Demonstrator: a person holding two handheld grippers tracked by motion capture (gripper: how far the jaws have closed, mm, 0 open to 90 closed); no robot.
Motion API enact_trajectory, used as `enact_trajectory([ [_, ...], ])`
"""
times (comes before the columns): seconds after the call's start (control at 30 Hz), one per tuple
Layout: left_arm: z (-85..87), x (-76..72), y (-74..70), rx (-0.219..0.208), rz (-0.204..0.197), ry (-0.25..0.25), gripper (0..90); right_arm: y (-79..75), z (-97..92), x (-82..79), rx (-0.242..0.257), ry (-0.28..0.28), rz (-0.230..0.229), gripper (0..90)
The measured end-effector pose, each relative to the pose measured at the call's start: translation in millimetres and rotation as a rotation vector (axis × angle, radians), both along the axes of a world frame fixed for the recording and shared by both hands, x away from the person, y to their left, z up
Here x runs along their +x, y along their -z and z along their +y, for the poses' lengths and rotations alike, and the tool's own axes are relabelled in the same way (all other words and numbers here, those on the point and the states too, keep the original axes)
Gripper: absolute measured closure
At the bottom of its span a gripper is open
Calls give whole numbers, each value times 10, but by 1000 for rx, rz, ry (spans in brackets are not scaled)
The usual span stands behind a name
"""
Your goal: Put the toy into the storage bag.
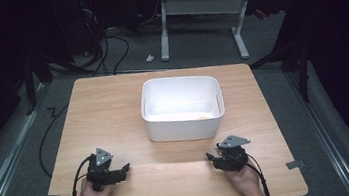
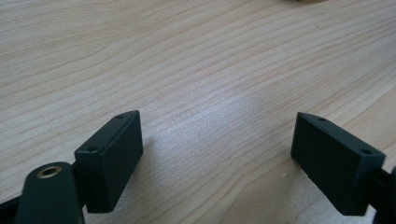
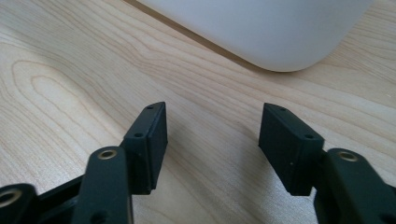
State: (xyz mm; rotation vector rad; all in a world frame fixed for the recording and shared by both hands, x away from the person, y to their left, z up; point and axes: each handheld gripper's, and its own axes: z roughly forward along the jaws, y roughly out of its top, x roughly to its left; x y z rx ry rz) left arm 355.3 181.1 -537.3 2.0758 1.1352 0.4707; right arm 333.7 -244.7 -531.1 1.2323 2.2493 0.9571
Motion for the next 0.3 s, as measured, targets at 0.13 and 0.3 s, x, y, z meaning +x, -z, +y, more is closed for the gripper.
enact_trajectory([
  [0.13,-1,0,0,0,0,0,170,1,-1,3,-2,2,5,370],
  [0.3,1,-1,0,0,0,0,170,4,1,7,-4,18,8,319],
])
